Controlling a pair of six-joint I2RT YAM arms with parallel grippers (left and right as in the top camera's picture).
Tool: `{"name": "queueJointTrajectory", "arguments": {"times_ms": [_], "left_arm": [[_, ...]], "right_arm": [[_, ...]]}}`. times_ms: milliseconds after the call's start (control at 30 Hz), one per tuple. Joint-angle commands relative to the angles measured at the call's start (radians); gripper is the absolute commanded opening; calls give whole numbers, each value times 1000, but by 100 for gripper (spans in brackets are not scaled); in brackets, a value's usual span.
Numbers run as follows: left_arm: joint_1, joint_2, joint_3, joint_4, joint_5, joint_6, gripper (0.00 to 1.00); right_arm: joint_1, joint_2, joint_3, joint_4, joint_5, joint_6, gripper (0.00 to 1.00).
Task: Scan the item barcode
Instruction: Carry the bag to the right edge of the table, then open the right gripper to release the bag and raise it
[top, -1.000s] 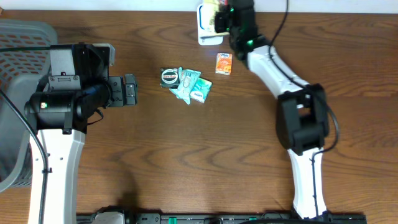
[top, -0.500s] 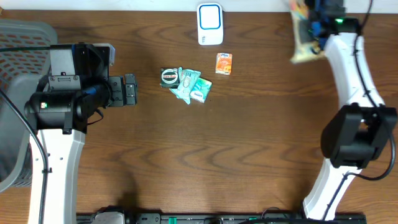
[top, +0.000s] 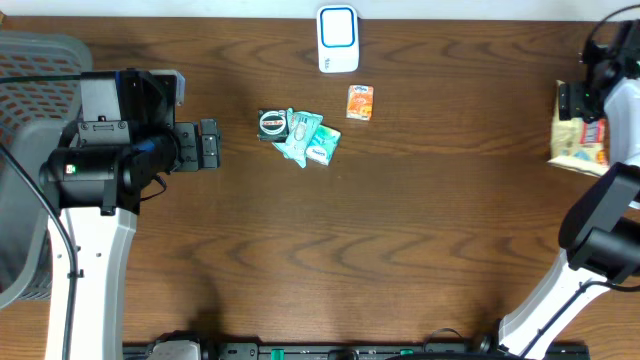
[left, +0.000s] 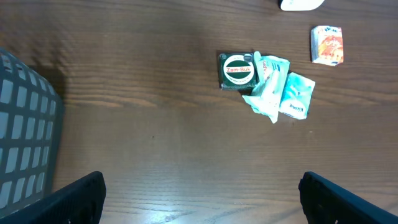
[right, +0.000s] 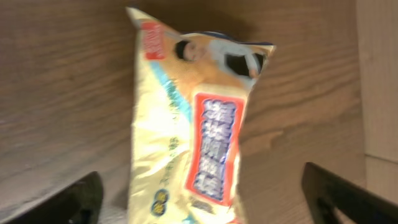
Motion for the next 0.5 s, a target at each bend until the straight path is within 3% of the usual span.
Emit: {"name": "queueJointTrajectory", "arguments": {"times_ms": [0,267,467], "left_arm": [[5,3,7,-2,-6,13,98],[5,3,7,-2,-6,13,98],[5,3,7,-2,-6,13,98]], "right_arm": [[-11,-6,-8,-6,-114,61,99],[34,-6,-8,-14,-639,98,99],[119,-6,-8,-31,-631,92,81]]}}
